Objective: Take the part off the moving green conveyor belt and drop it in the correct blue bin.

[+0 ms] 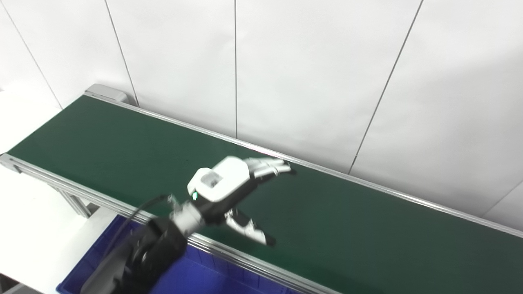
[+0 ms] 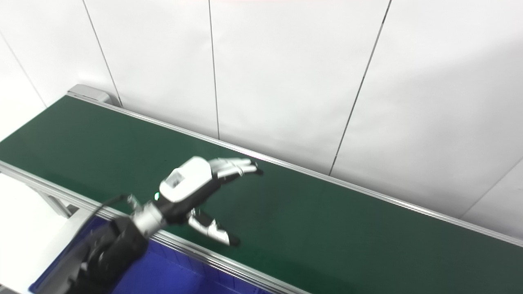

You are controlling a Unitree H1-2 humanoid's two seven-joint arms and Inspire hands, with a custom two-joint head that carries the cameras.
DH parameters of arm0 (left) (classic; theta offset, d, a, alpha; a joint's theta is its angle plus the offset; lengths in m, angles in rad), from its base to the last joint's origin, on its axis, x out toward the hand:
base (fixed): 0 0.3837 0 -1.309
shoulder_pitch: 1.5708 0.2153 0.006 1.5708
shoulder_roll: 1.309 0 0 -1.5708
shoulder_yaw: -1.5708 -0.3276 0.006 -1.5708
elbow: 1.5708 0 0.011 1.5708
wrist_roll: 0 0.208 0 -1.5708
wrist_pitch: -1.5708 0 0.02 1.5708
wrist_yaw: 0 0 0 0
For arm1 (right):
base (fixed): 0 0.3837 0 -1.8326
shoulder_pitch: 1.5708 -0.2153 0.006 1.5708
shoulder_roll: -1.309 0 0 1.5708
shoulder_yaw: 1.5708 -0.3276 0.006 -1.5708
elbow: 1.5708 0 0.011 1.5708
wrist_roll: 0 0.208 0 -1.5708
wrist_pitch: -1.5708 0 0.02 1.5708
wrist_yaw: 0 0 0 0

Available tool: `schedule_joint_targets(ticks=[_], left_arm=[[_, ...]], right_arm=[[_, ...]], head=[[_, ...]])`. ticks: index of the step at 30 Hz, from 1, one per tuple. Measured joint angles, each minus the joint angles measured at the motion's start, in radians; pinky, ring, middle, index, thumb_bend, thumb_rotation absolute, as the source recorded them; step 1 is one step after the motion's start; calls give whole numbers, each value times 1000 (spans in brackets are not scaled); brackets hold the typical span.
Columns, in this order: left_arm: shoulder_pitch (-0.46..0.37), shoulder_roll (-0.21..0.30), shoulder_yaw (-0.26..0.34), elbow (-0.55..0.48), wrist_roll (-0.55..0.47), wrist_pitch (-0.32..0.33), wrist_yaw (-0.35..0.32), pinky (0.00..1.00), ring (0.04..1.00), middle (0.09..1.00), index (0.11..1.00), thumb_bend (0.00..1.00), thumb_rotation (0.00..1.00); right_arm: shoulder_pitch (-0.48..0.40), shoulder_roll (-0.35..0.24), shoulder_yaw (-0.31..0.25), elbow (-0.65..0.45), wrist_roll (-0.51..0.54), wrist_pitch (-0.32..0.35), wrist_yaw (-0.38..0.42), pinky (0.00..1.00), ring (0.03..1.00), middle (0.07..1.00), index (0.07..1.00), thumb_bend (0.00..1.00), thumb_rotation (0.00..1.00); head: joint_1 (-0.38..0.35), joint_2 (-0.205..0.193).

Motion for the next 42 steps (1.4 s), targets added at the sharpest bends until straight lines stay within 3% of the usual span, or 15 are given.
schedule_joint_targets(ticks=[7, 12, 19, 35, 42], left_arm=[[-65, 61, -48, 187, 48, 4, -64, 886, 896, 894, 853, 996, 314], [-96, 88, -82, 308, 69, 1, -67, 896, 900, 889, 855, 1000, 336], [-152, 116, -121, 401, 68, -10, -66, 927, 920, 898, 862, 1000, 352], [-170, 150, -140, 444, 86, -2, -26, 916, 913, 895, 850, 1000, 312], [-186, 189, -162, 437, 134, 7, -58, 810, 831, 818, 774, 1000, 321]], right_arm=[[9, 2, 2, -17, -9, 3, 0, 1000, 974, 974, 1000, 729, 1000], [17, 6, 2, -27, -10, 9, -3, 1000, 975, 970, 1000, 742, 1000], [27, 6, 6, -44, -8, 22, -2, 1000, 969, 968, 1000, 759, 1000], [38, 8, 8, -60, -16, 36, -2, 1000, 966, 964, 1000, 776, 1000], [39, 8, 9, -61, -16, 37, -2, 1000, 957, 954, 1000, 778, 1000]], head=[[-14, 14], [-18, 20], [-25, 29], [-32, 38], [-35, 41]])
